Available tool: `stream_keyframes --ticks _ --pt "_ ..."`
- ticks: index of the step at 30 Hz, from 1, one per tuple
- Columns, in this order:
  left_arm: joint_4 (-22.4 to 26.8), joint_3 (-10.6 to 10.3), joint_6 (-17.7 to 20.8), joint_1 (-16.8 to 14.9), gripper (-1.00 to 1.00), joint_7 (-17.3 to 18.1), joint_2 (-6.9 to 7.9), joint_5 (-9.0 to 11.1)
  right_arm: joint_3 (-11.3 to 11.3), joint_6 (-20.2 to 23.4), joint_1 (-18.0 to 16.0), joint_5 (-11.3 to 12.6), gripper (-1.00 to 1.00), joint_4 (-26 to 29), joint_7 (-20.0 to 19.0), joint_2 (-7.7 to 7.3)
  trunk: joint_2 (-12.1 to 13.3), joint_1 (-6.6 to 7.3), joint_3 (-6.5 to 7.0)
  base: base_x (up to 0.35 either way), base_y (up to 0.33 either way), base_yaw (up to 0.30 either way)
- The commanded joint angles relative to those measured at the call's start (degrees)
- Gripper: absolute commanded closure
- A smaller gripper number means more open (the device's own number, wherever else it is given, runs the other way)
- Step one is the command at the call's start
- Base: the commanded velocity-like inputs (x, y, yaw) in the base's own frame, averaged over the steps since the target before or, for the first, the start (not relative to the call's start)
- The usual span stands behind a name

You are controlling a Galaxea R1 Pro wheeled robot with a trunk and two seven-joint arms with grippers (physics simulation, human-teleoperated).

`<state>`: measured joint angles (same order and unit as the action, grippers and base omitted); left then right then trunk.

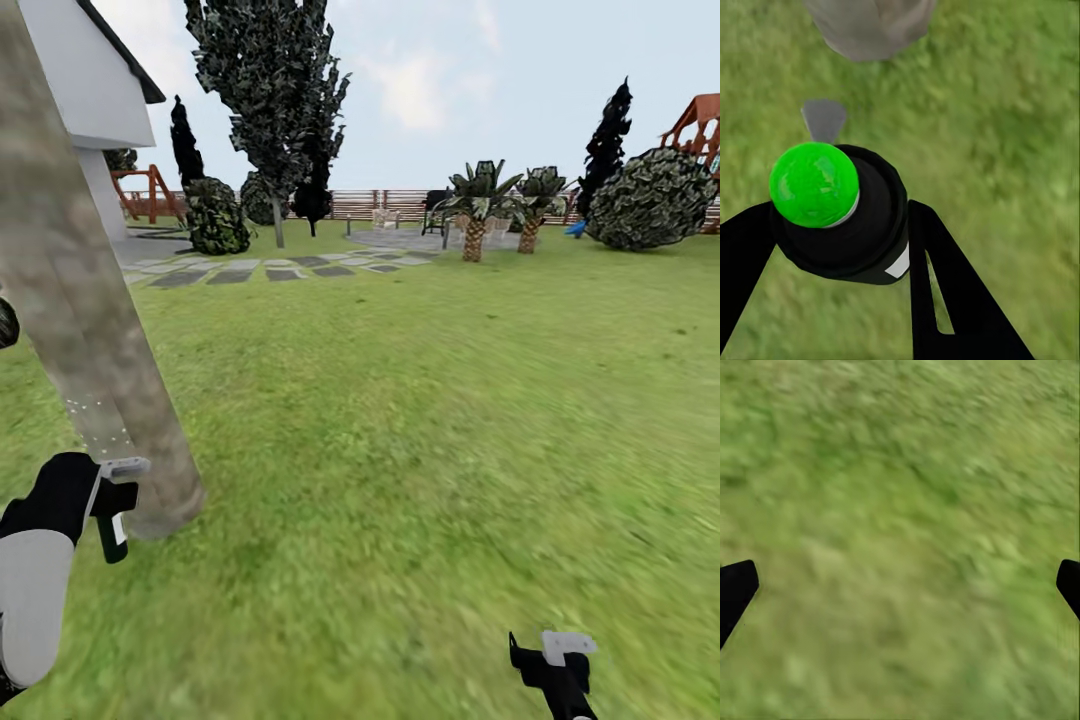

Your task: In the garden, pick up the pesticide atomizer on the floor and spray pesticide onto both trees until each tree trunk is fully covered.

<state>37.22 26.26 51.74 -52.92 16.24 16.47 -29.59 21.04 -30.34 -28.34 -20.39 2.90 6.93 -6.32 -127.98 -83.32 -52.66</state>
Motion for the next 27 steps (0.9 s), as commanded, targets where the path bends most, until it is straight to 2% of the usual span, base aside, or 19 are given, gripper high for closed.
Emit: stream_keyframes --ticks 1,9,14,20,27 --pt "0.05 0.22 0.10 -0.04 1.00 0.53 -0.04 -0.67 0.23 -0.16 -0.05 -0.61 -1.00 -0.08 0.36 -0.01 -0.02 -0.01 -0.05 0.261 -0.002 0.275" --pt "-0.04 -0.11 0.12 0.01 1.00 -0.74 -0.18 -0.67 0.23 -0.16 -0.05 -0.61 -1.00 -0.08 0.36 -0.01 -0.02 -0.01 -0.05 0.325 -0.006 0.275" --pt "-0.55 -0.07 0.12 0.01 1.00 -1.79 -0.29 -0.40 0.23 -0.16 -0.05 -0.61 -1.00 -0.08 0.35 -0.01 -0.02 -0.01 -0.05 0.233 -0.168 0.223" --pt "-0.11 0.02 0.12 0.01 1.00 -1.82 -0.30 -0.30 0.23 -0.16 -0.05 -0.61 -1.00 -0.08 0.30 -0.01 -0.02 -0.01 -0.05 -0.007 -0.268 0.031" --pt "-0.01 -0.22 0.12 -0.27 1.00 -1.78 -0.58 -0.15 0.23 -0.16 -0.05 -0.61 -1.00 -0.08 0.34 -0.01 -0.02 -0.01 -0.05 -0.144 -0.140 0.253"
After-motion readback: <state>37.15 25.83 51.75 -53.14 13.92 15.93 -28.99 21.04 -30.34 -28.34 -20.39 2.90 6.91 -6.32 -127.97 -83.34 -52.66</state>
